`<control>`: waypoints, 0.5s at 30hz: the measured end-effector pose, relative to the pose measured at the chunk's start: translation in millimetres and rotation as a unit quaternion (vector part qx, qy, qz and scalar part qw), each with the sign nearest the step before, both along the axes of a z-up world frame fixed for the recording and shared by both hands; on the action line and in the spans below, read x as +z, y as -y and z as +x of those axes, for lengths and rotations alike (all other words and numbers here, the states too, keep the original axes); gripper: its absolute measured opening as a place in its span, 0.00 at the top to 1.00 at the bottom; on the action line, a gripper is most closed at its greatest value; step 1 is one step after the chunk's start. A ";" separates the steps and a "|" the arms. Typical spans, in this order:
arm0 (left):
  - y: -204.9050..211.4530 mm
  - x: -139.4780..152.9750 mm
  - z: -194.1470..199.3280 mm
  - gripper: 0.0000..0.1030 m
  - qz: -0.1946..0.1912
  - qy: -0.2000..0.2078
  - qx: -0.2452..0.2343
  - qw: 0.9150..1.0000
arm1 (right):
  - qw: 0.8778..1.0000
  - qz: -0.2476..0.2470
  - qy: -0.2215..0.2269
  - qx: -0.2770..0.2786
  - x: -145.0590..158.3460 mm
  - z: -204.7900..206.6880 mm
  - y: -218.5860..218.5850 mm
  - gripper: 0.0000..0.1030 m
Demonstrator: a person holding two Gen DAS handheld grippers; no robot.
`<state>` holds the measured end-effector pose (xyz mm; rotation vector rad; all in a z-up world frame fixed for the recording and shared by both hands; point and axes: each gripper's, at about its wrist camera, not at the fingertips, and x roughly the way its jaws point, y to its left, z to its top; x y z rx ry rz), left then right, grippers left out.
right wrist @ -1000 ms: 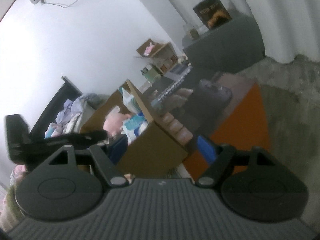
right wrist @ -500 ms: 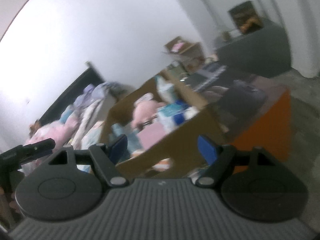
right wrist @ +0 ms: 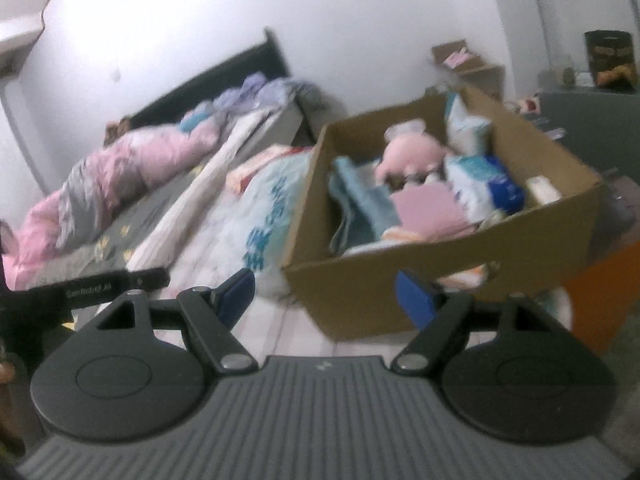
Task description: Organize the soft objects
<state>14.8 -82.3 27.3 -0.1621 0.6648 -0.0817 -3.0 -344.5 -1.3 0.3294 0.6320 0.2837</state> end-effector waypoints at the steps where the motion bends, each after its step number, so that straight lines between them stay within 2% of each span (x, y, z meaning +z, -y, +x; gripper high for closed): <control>1: 1.8 -1.3 -5.4 0.00 -0.007 0.010 -0.006 1.000 | 1.000 0.000 -0.006 0.004 -1.2 1.1 -4.5 0.23; 2: 3.5 -2.0 -7.9 0.00 -0.007 0.017 -0.005 1.000 | 1.000 0.000 -0.012 0.007 -2.2 1.4 -8.4 0.22; 5: 16.5 -4.4 -3.7 0.00 0.035 0.007 0.012 0.999 | 1.000 -0.001 -0.020 0.012 -2.0 2.0 -15.9 0.19; 8: 31.6 -8.4 2.5 0.00 0.092 -0.011 -0.001 0.996 | 1.000 -0.005 -0.025 0.015 -1.2 4.9 -23.7 0.14; 10: 37.6 -10.3 3.1 0.00 0.111 -0.020 -0.013 0.993 | 0.999 -0.011 -0.028 0.018 -2.0 9.9 -25.2 0.13; 15: 42.4 -11.0 1.8 0.00 0.097 -0.035 -0.023 0.994 | 0.998 -0.027 -0.045 0.015 -7.3 19.6 -28.0 0.13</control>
